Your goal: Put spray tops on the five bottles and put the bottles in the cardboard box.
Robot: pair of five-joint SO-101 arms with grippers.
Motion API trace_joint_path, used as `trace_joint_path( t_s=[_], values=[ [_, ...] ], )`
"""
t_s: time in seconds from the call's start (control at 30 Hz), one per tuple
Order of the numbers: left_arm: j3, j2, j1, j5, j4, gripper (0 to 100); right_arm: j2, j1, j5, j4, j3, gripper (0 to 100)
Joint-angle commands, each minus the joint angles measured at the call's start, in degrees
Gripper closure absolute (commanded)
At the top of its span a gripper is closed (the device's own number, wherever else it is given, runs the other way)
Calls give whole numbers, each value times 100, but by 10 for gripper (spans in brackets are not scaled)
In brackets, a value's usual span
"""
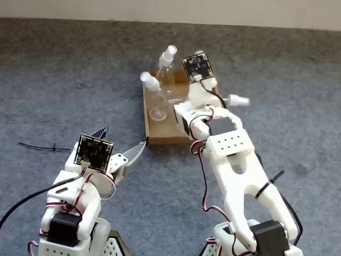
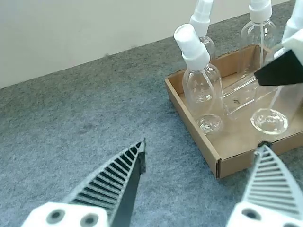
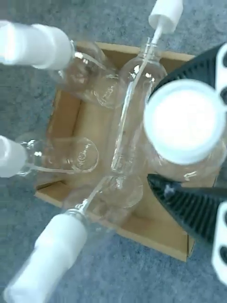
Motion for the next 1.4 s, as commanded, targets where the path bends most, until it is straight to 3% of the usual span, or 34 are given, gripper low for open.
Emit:
trace_joint_path(
  t_s=[0.0,0.13,0.53,0.9,1.07,1.13,1.3,1.37],
  values=[
    [-13,-40,-40,-62,-105,684,-338,84,35,391,-356,837],
    [-13,-40,-40,-62,-105,684,-338,92,35,400,-356,780],
    [-13,-40,-40,-62,-105,684,-347,268,35,470,-831,774],
    [-13,-40,-40,-62,-105,684,-338,312,44,2105,-2905,774],
    [-13,-40,-40,-62,-105,684,-251,866,-18,2519,-3187,777],
    [-13,-40,-40,-62,-105,684,-101,1024,-563,2527,-3169,777],
    [-13,-40,-40,-62,-105,684,523,1068,-3095,2510,-3055,777],
    [-13,-40,-40,-62,-97,684,673,1068,-3727,2492,-3055,777]
  ],
)
